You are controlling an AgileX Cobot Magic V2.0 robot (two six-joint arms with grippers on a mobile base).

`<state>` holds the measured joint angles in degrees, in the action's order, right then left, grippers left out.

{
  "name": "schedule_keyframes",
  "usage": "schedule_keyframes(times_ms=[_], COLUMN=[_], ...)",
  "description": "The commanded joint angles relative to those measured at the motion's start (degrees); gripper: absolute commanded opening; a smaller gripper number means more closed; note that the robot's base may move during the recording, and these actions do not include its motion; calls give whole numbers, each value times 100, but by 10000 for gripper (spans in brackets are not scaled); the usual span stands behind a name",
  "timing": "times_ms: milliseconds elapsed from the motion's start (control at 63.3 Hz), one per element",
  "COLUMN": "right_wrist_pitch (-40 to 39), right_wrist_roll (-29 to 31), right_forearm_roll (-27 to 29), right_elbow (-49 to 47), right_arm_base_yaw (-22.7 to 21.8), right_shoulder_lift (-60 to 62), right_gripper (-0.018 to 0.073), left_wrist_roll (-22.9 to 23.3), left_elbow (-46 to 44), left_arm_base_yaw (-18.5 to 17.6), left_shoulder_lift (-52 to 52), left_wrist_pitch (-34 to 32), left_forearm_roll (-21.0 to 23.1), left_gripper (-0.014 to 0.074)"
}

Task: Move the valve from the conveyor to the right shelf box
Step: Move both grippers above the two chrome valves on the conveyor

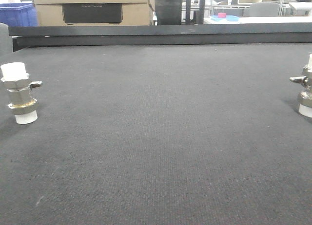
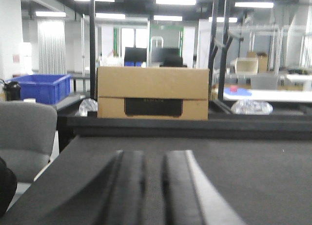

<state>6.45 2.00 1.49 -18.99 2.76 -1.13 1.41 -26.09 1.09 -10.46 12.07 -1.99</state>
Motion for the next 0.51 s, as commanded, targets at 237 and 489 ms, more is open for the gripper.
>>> schedule_keyframes(times_ms=[237,489], right_wrist_pitch=[307,706], right_wrist_roll=[19,19], right_forearm_roll=[13,-84], right_elbow=[-1562,-2442], right_arm_base_yaw=[2,2], right_shoulder_lift=[-1882,-4070], right_gripper=[547,558], left_wrist_roll=[26,26], left_elbow=[-2083,-3026], left_arm_base_yaw=[-53,-882], left_shoulder_lift=[-2074,-3479], left_wrist_pitch=[1680,2725], left_forearm_roll=[62,62], left_gripper=[556,601])
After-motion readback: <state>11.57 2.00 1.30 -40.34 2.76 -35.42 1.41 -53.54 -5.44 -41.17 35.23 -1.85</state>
